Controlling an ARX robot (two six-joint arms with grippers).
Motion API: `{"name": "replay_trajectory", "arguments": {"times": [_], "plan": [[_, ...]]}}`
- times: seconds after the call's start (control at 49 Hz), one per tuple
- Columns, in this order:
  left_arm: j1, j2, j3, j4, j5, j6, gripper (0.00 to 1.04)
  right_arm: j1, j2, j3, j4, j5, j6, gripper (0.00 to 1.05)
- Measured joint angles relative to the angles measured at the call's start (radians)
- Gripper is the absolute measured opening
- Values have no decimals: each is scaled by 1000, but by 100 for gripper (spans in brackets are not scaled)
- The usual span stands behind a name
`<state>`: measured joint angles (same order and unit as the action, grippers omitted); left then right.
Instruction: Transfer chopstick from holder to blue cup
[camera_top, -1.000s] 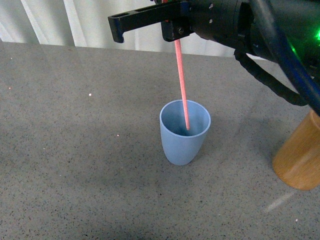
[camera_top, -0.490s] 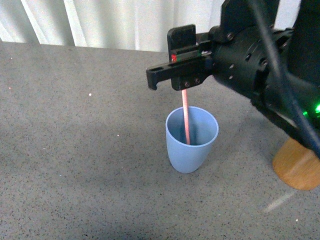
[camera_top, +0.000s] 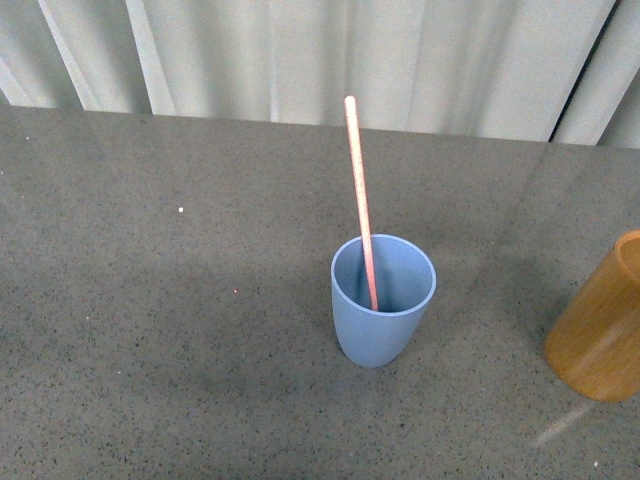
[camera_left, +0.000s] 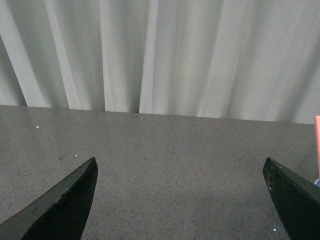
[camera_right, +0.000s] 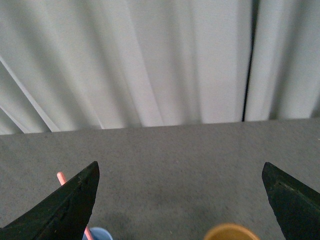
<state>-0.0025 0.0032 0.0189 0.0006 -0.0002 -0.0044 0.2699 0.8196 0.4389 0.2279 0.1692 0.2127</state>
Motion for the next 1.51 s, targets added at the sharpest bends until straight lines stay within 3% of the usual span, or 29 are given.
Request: {"name": "replay_trajectory", "arguments": {"times": [0.122,0.245,0.367,0.469,0.571,0.816,1.102,1.204,1.449,1.51], "plan": [[0,0,0,0,0,0,98,-88,-268,-71,-229,-33,10,95],[0,0,0,0,1,0,98,-117,-360,-88,-271,-35,14,95],[0,0,0,0,-1,0,98,-142,-416,-202,-71,-51,-143,70],[0,0,0,0,-1,0,98,-221,-460,-246,-63,-155,-185,52],[0,0,0,0,0,0,98,-263,-486,-277,-61,-159,-196,37],[0,0,0,0,0,0,98,-267,-543,-332,-62,-171,-208,0],[0,0,0,0,0,0,98,-267,-624,-380,-88,-170,-211,1],[0,0,0,0,0,0,98,-268,-746,-394,-225,-169,-210,1],[0,-1,0,0,0,0,98,-267,-814,-418,-230,-168,-210,1],[0,-1,0,0,-1,0,98,-267,-815,-418,-230,-168,-211,9]]}}
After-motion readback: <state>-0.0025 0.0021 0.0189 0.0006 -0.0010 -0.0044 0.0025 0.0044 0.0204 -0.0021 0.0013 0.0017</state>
